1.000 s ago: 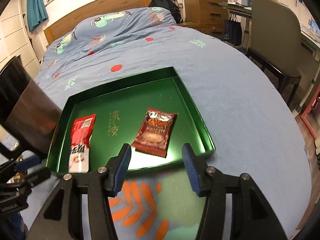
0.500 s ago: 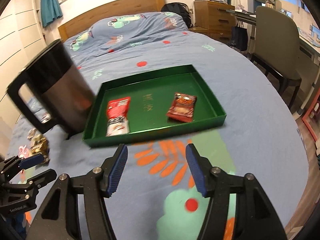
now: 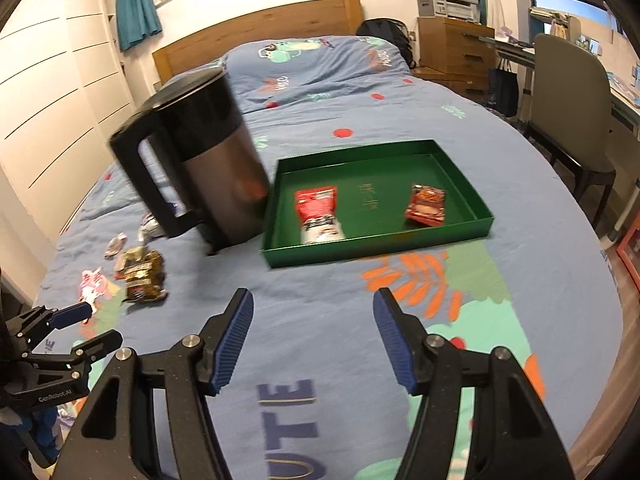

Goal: Organize snacks
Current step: 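Move both grippers back toward the remaining snacks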

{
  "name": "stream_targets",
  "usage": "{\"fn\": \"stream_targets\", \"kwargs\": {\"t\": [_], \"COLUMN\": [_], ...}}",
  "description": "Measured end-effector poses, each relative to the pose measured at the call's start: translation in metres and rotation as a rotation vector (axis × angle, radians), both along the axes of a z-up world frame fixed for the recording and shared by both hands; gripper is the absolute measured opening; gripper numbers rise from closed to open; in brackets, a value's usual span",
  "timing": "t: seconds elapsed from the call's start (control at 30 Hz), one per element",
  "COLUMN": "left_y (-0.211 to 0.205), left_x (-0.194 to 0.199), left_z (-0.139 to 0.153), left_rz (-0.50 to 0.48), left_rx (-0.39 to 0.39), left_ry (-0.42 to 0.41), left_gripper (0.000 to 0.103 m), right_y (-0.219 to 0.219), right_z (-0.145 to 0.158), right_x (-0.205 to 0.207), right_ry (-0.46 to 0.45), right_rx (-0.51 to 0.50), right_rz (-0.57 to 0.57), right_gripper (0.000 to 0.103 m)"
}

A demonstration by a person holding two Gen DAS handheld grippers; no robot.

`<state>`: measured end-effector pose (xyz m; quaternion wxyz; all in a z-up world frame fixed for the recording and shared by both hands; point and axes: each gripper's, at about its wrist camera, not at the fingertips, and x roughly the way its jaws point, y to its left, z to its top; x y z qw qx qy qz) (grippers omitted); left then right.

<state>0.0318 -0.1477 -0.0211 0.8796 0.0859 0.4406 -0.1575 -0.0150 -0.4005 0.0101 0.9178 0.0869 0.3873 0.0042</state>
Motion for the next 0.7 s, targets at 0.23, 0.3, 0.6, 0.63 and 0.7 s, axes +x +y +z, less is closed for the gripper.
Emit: {"fn": "stream_targets", "kwargs": {"t": [0.23, 0.3, 0.6, 0.63, 0.7], "left_y": [0.055, 0.074, 0.153, 0.163, 0.179], "left_x": [-0.016, -0.02, -0.034, -0.035, -0.037], "left_z": [-0.008, -0.009, -0.023, -0.026, -0.031], "left_rz": [0.079, 0.105, 0.23, 0.248, 0.275], "left_rx": [0.001, -0.005, -0.037, -0.04, -0.039], "left_ry": [0.008, 0.006, 0.022, 0.024, 0.028], "left_gripper": [0.086, 0.086, 0.087, 0.087, 0.087], "right_y": [0.052, 0.067, 0.12, 0.125, 0.135], "right_z": [0.008, 0.01, 0.009, 0.009, 0.006], "right_x": [-0.01, -0.014, -0.026, -0.027, -0.027], "right_ry": [-0.008, -0.012, 0.003, 0.006, 0.015], "right_rx": [-0.025, -0.034, -0.062, -0.064, -0.07], "right_rz": [0.075, 0.094, 0.159, 0.165, 0.179], "right_gripper": [0.103, 0.103, 0.103, 0.103, 0.103]}}
